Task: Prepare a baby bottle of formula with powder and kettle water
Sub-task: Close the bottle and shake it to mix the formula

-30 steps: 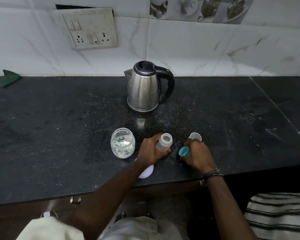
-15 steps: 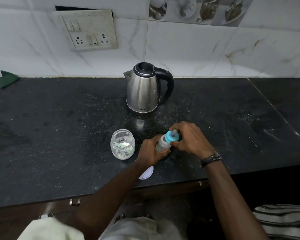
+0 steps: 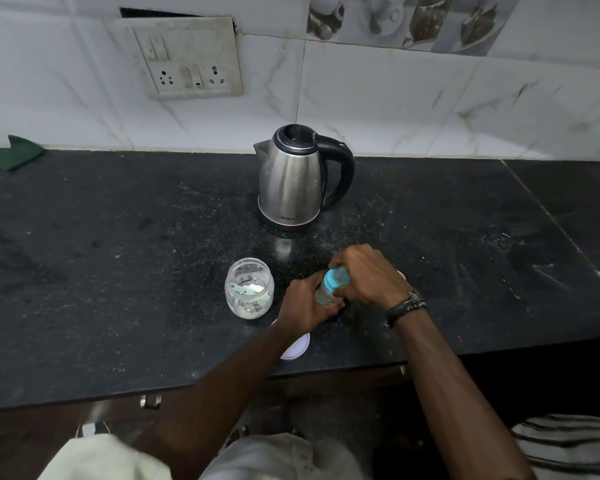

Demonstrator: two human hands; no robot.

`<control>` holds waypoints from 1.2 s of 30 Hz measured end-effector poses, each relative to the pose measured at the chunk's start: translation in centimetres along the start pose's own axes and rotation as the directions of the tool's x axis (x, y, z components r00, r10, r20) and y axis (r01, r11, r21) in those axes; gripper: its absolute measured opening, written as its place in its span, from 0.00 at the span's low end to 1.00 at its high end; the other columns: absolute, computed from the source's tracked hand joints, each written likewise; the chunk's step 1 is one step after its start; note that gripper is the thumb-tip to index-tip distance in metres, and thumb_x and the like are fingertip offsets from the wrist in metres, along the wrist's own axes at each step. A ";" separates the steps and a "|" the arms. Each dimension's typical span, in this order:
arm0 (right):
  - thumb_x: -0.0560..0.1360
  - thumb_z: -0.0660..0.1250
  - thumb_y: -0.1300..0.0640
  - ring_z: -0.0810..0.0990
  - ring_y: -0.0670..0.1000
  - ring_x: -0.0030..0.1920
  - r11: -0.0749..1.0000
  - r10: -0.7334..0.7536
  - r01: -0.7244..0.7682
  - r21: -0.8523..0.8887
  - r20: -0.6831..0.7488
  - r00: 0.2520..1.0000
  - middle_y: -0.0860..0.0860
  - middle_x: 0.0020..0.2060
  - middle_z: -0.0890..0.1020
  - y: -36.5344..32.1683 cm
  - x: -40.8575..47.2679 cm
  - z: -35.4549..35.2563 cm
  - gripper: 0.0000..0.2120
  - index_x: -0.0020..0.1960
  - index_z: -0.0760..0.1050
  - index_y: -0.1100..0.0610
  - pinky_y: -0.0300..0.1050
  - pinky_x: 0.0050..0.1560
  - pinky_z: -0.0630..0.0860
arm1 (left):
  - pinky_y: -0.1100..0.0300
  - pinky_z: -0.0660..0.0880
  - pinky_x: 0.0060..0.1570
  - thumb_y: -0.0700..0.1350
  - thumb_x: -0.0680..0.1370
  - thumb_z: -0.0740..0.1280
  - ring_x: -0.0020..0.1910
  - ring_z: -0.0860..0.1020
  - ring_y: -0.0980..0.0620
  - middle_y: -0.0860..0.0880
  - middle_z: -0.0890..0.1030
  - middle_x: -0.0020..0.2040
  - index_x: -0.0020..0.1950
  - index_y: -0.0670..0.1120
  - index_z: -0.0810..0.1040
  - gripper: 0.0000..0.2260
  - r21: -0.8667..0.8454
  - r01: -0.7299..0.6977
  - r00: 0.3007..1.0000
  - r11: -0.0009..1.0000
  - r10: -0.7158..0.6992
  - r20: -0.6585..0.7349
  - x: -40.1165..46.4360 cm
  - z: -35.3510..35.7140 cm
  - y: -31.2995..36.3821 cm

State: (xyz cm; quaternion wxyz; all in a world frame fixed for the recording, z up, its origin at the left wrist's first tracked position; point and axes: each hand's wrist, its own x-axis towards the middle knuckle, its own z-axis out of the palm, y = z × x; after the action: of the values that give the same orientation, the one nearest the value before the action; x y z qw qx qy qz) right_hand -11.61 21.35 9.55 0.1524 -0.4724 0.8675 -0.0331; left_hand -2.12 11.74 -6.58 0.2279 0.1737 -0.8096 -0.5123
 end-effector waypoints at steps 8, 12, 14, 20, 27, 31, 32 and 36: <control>0.69 0.72 0.39 0.81 0.61 0.53 0.966 0.189 -0.220 -0.136 -0.210 0.959 0.59 0.53 0.81 -2.0 0.4 0.7 0.25 0.52 0.76 0.60 0.49 0.47 0.74 | 0.48 0.80 0.45 0.56 0.68 0.78 0.46 0.85 0.53 0.51 0.87 0.46 0.58 0.51 0.81 0.22 -0.016 0.046 0.999 0.999 -0.046 -0.004 -0.1 0.1 -0.1; 0.75 0.66 0.40 0.82 0.60 0.54 0.931 0.282 -0.331 -0.156 -0.267 0.921 0.58 0.53 0.83 -3.2 0.6 0.9 0.22 0.54 0.80 0.59 0.48 0.48 0.76 | 0.47 0.81 0.43 0.58 0.66 0.78 0.45 0.86 0.51 0.49 0.87 0.45 0.54 0.47 0.82 0.22 0.002 0.057 0.998 0.998 -0.057 -0.023 0.1 0.3 -0.4; 0.78 0.59 0.37 0.82 0.61 0.54 0.919 0.337 -0.370 -0.134 -0.215 0.917 0.58 0.53 0.84 -3.0 0.6 0.7 0.26 0.54 0.80 0.59 0.49 0.48 0.75 | 0.47 0.80 0.42 0.56 0.67 0.78 0.43 0.85 0.52 0.49 0.87 0.44 0.54 0.49 0.81 0.20 0.002 0.030 0.999 1.000 -0.030 -0.019 0.0 0.1 -0.1; 0.77 0.43 0.28 0.82 0.60 0.48 0.958 0.262 -0.267 -0.101 -0.054 0.963 0.56 0.43 0.82 -2.7 -0.7 -0.8 0.38 0.37 0.75 0.57 0.50 0.45 0.72 | 0.49 0.80 0.42 0.56 0.68 0.78 0.43 0.85 0.53 0.50 0.87 0.45 0.55 0.50 0.81 0.20 0.014 0.026 1.000 1.000 -0.026 -0.006 0.0 -0.3 0.4; 0.72 0.71 0.45 0.79 0.60 0.56 0.979 0.081 -0.077 -0.190 0.013 0.997 0.57 0.57 0.79 -2.4 -0.9 -0.3 0.22 0.61 0.74 0.56 0.52 0.51 0.73 | 0.49 0.80 0.44 0.59 0.67 0.76 0.46 0.85 0.51 0.49 0.87 0.47 0.59 0.50 0.81 0.23 0.031 0.018 1.000 0.999 -0.017 -0.016 -0.1 -0.5 0.7; 0.73 0.69 0.42 0.80 0.61 0.53 0.976 0.137 -0.157 -0.154 -0.132 0.982 0.58 0.54 0.81 -2.1 -0.8 0.6 0.21 0.54 0.76 0.59 0.51 0.50 0.73 | 0.50 0.79 0.42 0.62 0.67 0.74 0.44 0.85 0.50 0.49 0.87 0.44 0.57 0.50 0.82 0.24 0.053 0.016 0.999 0.998 -0.014 -0.031 -0.2 -0.6 0.9; 0.73 0.68 0.41 0.81 0.61 0.52 0.973 0.163 -0.189 -0.133 -0.183 0.970 0.59 0.52 0.82 -2.2 -0.8 1.0 0.21 0.52 0.77 0.60 0.51 0.48 0.73 | 0.50 0.80 0.42 0.62 0.67 0.74 0.44 0.85 0.51 0.49 0.87 0.44 0.57 0.50 0.82 0.24 0.047 0.016 0.999 0.999 -0.015 -0.028 -0.2 -0.5 0.9; 0.73 0.67 0.42 0.82 0.62 0.49 0.947 0.306 -0.321 0.002 -0.314 0.899 0.60 0.48 0.83 -3.2 -0.8 2.4 0.21 0.48 0.79 0.61 0.48 0.42 0.70 | 0.48 0.80 0.42 0.59 0.66 0.76 0.44 0.85 0.51 0.48 0.87 0.45 0.56 0.49 0.82 0.24 0.029 0.049 0.999 0.998 -0.048 -0.025 -0.1 -0.4 0.5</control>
State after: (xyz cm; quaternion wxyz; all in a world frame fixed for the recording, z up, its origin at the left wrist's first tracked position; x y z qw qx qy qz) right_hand -7.93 20.51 8.14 0.0057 -0.3192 0.9458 -0.0604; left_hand -1.84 11.69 -6.05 0.2226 0.2028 -0.8098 -0.5035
